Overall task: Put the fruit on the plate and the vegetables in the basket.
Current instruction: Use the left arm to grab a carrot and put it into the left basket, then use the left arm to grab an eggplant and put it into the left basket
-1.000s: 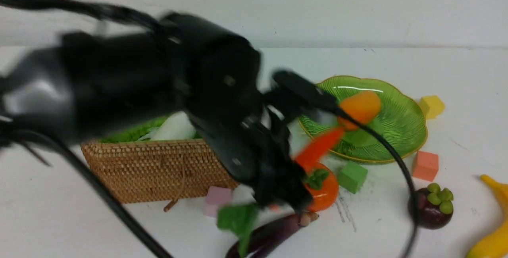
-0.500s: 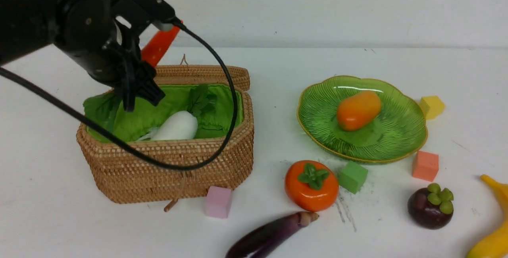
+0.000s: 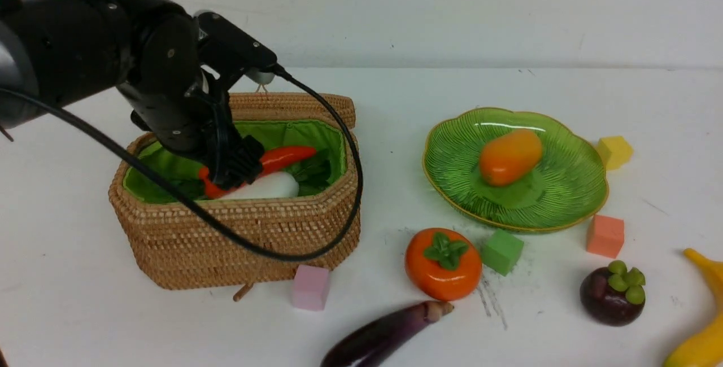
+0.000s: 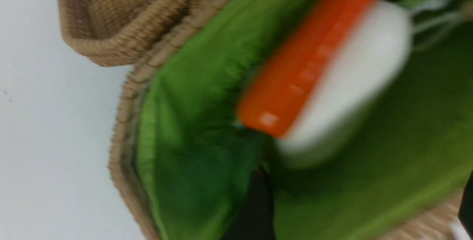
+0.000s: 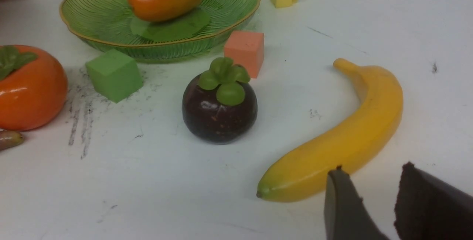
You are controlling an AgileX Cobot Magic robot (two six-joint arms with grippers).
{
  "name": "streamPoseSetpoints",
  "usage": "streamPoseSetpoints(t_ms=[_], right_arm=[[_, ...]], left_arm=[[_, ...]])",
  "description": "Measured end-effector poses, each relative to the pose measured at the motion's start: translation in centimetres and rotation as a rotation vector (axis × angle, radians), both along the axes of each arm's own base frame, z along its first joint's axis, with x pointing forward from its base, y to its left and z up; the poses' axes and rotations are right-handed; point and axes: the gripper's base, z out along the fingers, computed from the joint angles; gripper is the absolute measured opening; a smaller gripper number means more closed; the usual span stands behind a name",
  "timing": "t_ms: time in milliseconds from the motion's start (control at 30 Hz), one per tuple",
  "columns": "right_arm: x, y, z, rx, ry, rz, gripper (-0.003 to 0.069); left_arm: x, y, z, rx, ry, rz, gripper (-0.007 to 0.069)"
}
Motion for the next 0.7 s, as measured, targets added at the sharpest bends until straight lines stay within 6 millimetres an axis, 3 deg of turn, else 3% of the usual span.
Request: streamPoseSetpoints(t_ms=[100, 167, 333, 433, 700], right_arm=[[0.0, 0.0, 0.0, 0.0, 0.0, 0.0, 0.0242], [0.0, 0.0, 0.0, 0.0, 0.0, 0.0, 0.0242], [0.0, 0.0, 0.0, 0.0, 0.0, 0.0, 0.0242], [0.0, 0.0, 0.0, 0.0, 0.0, 0.0, 0.0242], [0.0, 0.0, 0.0, 0.0, 0.0, 0.0, 0.0242]], left_arm=[[-2.8, -2.1, 2.0, -0.057, 0.008, -0.063, 0.0668], [-5.7, -4.8, 3.0, -0.12, 0.059, -0.155, 0.0662], [-10.3, -9.9, 1.6, -0.16, 0.277, -0.342, 0.0621], [-10.8, -12.1, -0.7, -0.127, 0.352, -0.373, 0.0596], [-8.1, -14.7, -7.4, -0.029, 0.39, -0.352, 0.0587]])
